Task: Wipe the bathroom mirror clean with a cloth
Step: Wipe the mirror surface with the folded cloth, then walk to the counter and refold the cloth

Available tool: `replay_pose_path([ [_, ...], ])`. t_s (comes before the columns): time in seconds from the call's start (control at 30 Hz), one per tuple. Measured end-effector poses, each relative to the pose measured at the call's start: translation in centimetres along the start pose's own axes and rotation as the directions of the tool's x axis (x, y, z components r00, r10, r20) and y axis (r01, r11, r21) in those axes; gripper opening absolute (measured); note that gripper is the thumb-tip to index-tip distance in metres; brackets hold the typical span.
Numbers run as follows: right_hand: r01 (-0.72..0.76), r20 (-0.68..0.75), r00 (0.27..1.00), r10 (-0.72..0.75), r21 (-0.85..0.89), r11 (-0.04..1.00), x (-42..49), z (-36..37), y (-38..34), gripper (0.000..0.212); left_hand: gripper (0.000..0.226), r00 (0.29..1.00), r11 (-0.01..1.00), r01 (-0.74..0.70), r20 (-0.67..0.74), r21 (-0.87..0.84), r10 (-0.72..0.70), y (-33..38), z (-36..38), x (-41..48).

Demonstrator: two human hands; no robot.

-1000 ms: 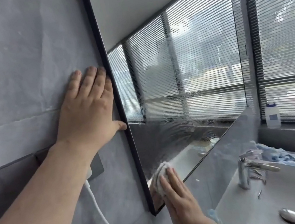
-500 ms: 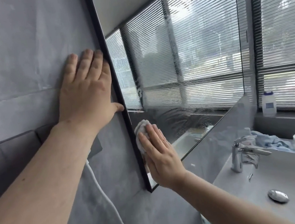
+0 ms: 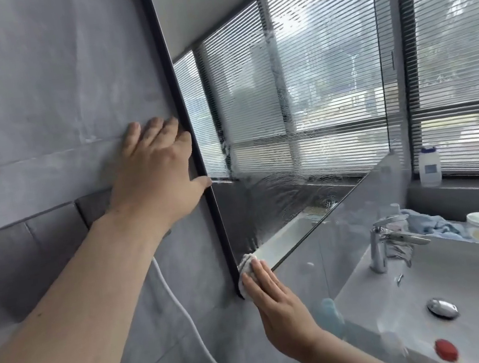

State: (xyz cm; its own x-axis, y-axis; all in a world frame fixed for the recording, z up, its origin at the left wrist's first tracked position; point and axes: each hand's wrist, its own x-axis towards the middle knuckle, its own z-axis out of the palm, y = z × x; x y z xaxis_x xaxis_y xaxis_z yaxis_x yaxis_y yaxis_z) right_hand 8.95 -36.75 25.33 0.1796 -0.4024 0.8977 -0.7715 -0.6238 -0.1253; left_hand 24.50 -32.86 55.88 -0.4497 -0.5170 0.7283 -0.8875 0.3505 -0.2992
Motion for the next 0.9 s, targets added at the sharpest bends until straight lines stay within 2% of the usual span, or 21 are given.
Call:
replay_pose_path([
  [0.07, -0.12, -0.014, 0.992, 0.122, 0.09, 0.989, 0.4, -0.9, -1.3, 0.065, 0.075, 1.0, 0.985, 0.025, -0.006, -0.172, -0.027, 0.7, -1.0, -1.4],
  [0.13, -0.283, -0.045, 0.952, 0.302, 0.239, 0.929, 1.1, -2.2, -3.1, 0.058, 0.067, 0.997, 0.951, 0.042, -0.052, -0.307, -0.061, 1.4, -1.9, -3.2],
  [0.23, -0.488, -0.069, 0.825, 0.561, 0.412, 0.769, 2.8, -5.1, -6.4, 0.045, 0.053, 0.987, 0.879, 0.053, -0.109, -0.474, -0.118, 1.9, -2.9, -6.3],
  [0.3, -0.571, 0.029, 0.736, 0.676, 0.561, 0.599, 4.0, -7.5, -8.7, 0.044, 0.045, 0.984, 0.808, 0.097, -0.066, -0.581, -0.166, 2.2, -3.3, -8.4],
  [0.37, -0.535, 0.061, 0.721, 0.69, 0.682, 0.498, 4.8, -9.7, -10.6, 0.035, 0.041, 0.981, 0.725, 0.153, 0.014, -0.672, -0.195, 2.4, -3.4, -10.4],
  [0.47, -0.493, 0.055, 0.723, 0.689, 0.74, 0.458, 5.9, -12.6, -12.7, 0.02, 0.039, 0.975, 0.597, 0.217, 0.14, -0.772, -0.174, 3.1, -3.5, -13.1],
  [0.53, -0.485, 0.108, 0.721, 0.684, 0.784, 0.387, 6.3, -14.1, -13.6, 0.02, 0.029, 0.973, 0.523, 0.229, 0.176, -0.821, -0.15, 3.6, -3.7, -14.4],
  [0.6, -0.486, 0.156, 0.723, 0.673, 0.807, 0.335, 6.6, -15.4, -14.7, 0.019, 0.031, 0.968, 0.482, 0.248, 0.193, -0.841, -0.16, 3.8, -3.9, -15.3],
  [0.73, -0.504, 0.172, 0.699, 0.694, 0.807, 0.308, 5.9, -16.7, -16.3, 0.014, 0.059, 0.947, 0.431, 0.296, 0.203, -0.853, -0.248, 4.3, -3.5, -17.0],
  [0.8, -0.522, 0.184, 0.691, 0.699, 0.796, 0.307, 5.2, -17.3, -16.6, 0.015, 0.06, 0.935, 0.396, 0.33, 0.239, -0.857, -0.263, 5.3, -3.4, -17.7],
  [0.9, -0.56, 0.205, 0.688, 0.696, 0.76, 0.33, 4.1, -18.1, -16.5, 0.016, 0.059, 0.908, 0.279, 0.386, 0.308, -0.879, -0.286, 6.7, -2.9, -18.5],
])
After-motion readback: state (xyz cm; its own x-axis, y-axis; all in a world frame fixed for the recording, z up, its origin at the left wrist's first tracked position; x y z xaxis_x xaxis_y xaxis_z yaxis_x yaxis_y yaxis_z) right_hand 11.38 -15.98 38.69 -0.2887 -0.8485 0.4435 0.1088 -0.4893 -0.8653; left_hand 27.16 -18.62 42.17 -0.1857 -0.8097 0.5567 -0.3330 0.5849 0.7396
